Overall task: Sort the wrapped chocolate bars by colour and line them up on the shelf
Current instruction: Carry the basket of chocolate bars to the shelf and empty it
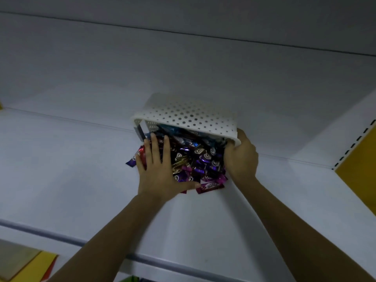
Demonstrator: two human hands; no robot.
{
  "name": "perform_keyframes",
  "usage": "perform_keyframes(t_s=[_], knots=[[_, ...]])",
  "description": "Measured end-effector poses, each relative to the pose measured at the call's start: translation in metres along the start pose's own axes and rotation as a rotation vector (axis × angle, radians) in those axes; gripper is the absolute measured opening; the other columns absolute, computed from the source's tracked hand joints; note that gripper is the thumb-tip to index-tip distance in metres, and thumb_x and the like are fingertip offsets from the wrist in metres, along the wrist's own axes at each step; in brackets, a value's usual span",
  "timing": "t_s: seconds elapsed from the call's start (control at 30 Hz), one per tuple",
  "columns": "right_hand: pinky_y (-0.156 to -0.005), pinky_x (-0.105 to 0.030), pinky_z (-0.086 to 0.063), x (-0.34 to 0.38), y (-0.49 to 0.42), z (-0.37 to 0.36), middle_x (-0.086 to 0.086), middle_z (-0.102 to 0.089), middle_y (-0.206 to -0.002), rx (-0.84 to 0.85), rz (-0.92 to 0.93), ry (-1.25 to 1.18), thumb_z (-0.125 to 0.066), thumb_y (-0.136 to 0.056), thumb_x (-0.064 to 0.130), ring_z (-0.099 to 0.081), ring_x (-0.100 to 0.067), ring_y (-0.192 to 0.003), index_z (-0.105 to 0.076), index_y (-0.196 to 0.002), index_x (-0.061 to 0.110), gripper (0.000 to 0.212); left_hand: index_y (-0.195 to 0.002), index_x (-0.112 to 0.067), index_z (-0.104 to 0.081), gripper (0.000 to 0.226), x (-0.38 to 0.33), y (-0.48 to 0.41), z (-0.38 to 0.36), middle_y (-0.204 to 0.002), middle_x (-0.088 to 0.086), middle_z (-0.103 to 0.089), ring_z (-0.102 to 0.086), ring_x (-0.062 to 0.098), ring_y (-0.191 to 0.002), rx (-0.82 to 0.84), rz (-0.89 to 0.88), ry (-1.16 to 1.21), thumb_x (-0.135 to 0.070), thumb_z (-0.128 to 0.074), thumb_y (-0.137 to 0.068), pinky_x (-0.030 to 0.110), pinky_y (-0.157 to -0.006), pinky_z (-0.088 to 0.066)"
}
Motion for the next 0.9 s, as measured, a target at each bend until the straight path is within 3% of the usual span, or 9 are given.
perform_keyframes(t_s=[0.17,0.23,0.3,0.43,0.5,0.6,0.7,0.8,0.9], knots=[[-0.054,-0.024,-0.039,-0.003,0.005,-0.004,0.002,-0.059,-0.076,-0.041,0.048,-0.138,-0.04,-0.086,0.007,-0.057,-0.02,-0.067,-0.048,-0.137,0.02,0.053,-0.144,-0.028,0.032,0.149,-0.005,0.001,0.004,-0.155,0.004,0.03,0.027,0.021,-0.143,-0.046,-0.06,0.028,-0.1,-0.04,-0.036,0.052,-0.112,0.014],[-0.069,-0.026,-0.048,0.005,0.008,-0.001,-0.001,-0.068,-0.098,-0.065,0.137,-0.213,-0.04,-0.087,0.021,-0.063,-0.018,-0.083,-0.045,-0.14,0.022,0.053,-0.15,-0.026,0.016,0.141,-0.009,0.0,-0.001,-0.159,0.006,0.016,0.018,0.024,-0.146,-0.05,-0.11,-0.012,-0.097,-0.031,-0.038,0.056,-0.114,0.011],[-0.092,-0.034,-0.05,0.018,0.006,0.001,-0.001,-0.062,-0.126,-0.062,0.222,-0.244,-0.044,-0.093,0.033,-0.06,-0.016,-0.109,-0.04,-0.143,0.024,0.051,-0.153,-0.026,0.001,0.135,-0.01,0.0,-0.004,-0.16,0.007,0.003,0.008,0.026,-0.147,-0.041,-0.123,-0.028,-0.097,-0.027,-0.04,0.058,-0.116,0.005],[-0.103,-0.034,-0.045,0.037,-0.008,0.013,-0.001,-0.056,-0.134,-0.082,0.24,-0.358,-0.042,-0.092,0.047,-0.055,-0.014,-0.119,-0.038,-0.144,0.024,0.057,-0.152,-0.032,0.004,0.129,-0.006,-0.001,-0.011,-0.159,0.005,0.021,0.022,0.026,-0.145,0.035,-0.093,-0.041,-0.096,-0.032,-0.046,0.054,-0.115,0.01],[-0.103,-0.024,-0.043,0.04,-0.015,0.025,-0.001,-0.056,-0.134,-0.133,0.23,-0.427,-0.046,-0.094,0.037,-0.053,-0.008,-0.119,-0.039,-0.143,0.019,0.053,-0.152,-0.033,0.005,0.127,-0.004,-0.002,-0.012,-0.158,0.004,0.026,0.025,0.025,-0.144,0.047,-0.073,-0.03,-0.096,-0.032,-0.048,0.055,-0.115,0.009],[-0.086,-0.001,-0.038,0.038,-0.02,0.041,0.014,-0.059,-0.113,-0.192,0.202,-0.489,-0.049,-0.094,0.007,-0.052,0.017,-0.098,-0.044,-0.138,0.009,0.044,-0.152,-0.033,0.005,0.136,-0.003,-0.002,-0.012,-0.157,0.003,0.027,0.029,0.023,-0.142,0.049,-0.073,-0.045,-0.105,-0.012,-0.037,0.055,-0.113,0.014],[-0.079,-0.016,-0.049,0.019,-0.021,0.049,0.023,-0.058,-0.094,-0.19,0.058,-0.518,-0.046,-0.09,-0.001,-0.058,0.008,-0.086,-0.052,-0.129,0.013,0.041,-0.152,-0.032,0.003,0.136,-0.005,-0.004,-0.01,-0.158,0.002,0.023,0.026,0.023,-0.143,0.069,-0.066,-0.04,-0.103,-0.012,-0.037,0.056,-0.112,0.014],[-0.08,-0.038,-0.055,-0.011,-0.01,0.049,0.014,-0.059,-0.09,-0.164,-0.162,-0.537,-0.044,-0.093,0.007,-0.061,-0.013,-0.088,-0.054,-0.113,0.024,0.028,-0.153,-0.024,0.001,0.131,-0.012,0.0,-0.001,-0.16,0.002,0.015,0.022,0.021,-0.145,0.017,-0.106,-0.08,-0.1,-0.013,-0.048,0.055,-0.113,0.015],[-0.07,-0.042,-0.057,-0.037,0.011,0.057,-0.002,-0.062,-0.086,-0.154,-0.317,-0.603,-0.047,-0.094,0.016,-0.063,-0.025,-0.076,-0.056,-0.099,0.024,0.014,-0.154,-0.017,-0.005,0.12,-0.029,0.012,0.014,-0.162,0.002,0.005,0.016,0.016,-0.146,-0.085,-0.241,-0.129,-0.095,-0.008,-0.062,0.047,-0.114,0.018]])
Point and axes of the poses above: each hand's wrist, its own y-axis away from the middle knuckle, its own z-axis out of the back of the hand, x = y × z, the point moved 10 cm from there along -y, towards the middle knuckle
